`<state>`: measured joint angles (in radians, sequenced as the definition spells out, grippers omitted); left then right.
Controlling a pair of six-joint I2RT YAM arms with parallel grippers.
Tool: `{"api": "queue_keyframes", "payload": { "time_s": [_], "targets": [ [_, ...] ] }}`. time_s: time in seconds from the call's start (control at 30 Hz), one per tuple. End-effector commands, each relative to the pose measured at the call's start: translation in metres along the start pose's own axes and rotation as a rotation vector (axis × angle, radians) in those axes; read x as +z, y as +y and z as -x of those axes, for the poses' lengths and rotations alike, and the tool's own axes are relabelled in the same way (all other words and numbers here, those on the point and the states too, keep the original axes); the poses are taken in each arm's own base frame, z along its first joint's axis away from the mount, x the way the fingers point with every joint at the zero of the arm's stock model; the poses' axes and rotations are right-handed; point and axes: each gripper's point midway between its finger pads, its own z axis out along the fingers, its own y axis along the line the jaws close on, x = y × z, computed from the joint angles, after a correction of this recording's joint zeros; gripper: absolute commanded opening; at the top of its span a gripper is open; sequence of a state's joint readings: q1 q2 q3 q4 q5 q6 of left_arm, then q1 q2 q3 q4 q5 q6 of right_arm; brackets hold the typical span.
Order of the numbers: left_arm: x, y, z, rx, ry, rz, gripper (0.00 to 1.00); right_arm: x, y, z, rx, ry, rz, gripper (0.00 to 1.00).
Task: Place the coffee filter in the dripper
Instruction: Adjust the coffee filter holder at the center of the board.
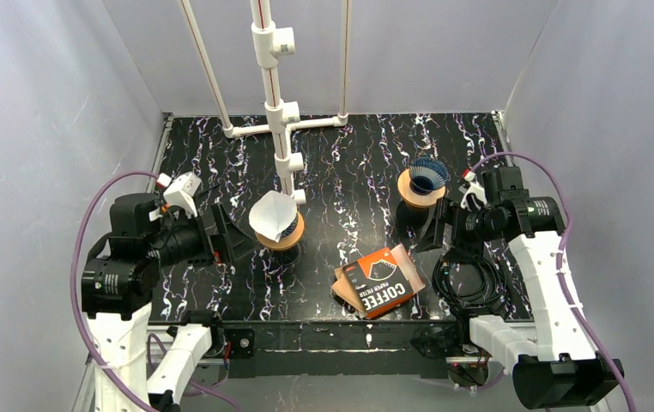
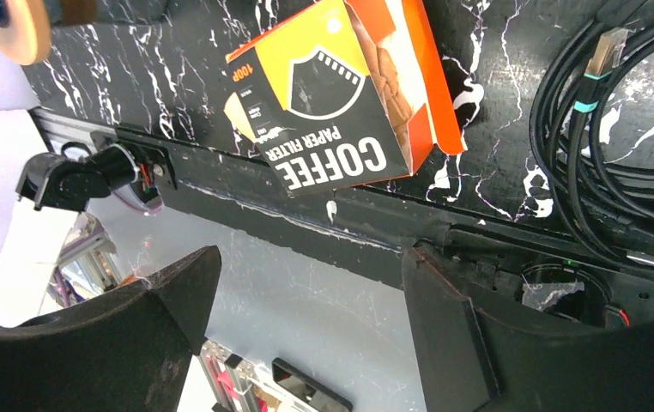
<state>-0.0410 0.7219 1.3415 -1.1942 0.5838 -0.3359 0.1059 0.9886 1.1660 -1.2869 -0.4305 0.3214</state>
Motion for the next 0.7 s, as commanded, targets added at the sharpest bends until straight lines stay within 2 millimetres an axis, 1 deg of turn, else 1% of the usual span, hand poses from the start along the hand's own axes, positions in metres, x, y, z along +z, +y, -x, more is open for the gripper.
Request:
{"api": "queue_keyframes", "payload": {
  "time_s": [0.0, 0.07, 0.2, 0.3, 0.37, 0.43, 0.57, 0.67],
  "targets": [
    [-0.007, -0.019, -0.001, 0.016, 0.04, -0.084, 0.99, 0.008, -0.005, -0.019, -0.019, 0.063, 0.023, 0.86],
    [-0.007, -0.022, 0.003, 0.008, 0.037, -0.093, 0.99, 0.012, -0.008, -0.024, -0.029, 0.093, 0.025, 0.86],
    [-0.002, -0.024, 0.009, 0.015, 0.034, -0.117, 0.99, 0.022, -0.013, -0.029, -0.036, 0.141, 0.03, 0.86],
    [-0.003, -0.028, 0.018, 0.05, 0.026, -0.12, 0.99, 0.031, -0.015, -0.032, -0.053, 0.17, 0.029, 0.86],
    [0.0, -0.028, 0.025, 0.06, 0.035, -0.117, 0.99, 0.037, -0.015, -0.037, -0.074, 0.194, 0.021, 0.86],
    [0.002, -0.031, 0.031, 0.056, 0.046, -0.121, 0.99, 0.045, -0.011, -0.039, -0.107, 0.209, 0.015, 0.86],
    [0.009, -0.034, 0.045, 0.079, 0.047, -0.11, 0.99, 0.059, 0.005, -0.043, -0.198, 0.222, -0.002, 0.86],
    [0.015, -0.036, 0.056, 0.113, 0.054, -0.105, 0.99, 0.07, 0.016, -0.049, -0.281, 0.241, -0.031, 0.86]
  ]
}}
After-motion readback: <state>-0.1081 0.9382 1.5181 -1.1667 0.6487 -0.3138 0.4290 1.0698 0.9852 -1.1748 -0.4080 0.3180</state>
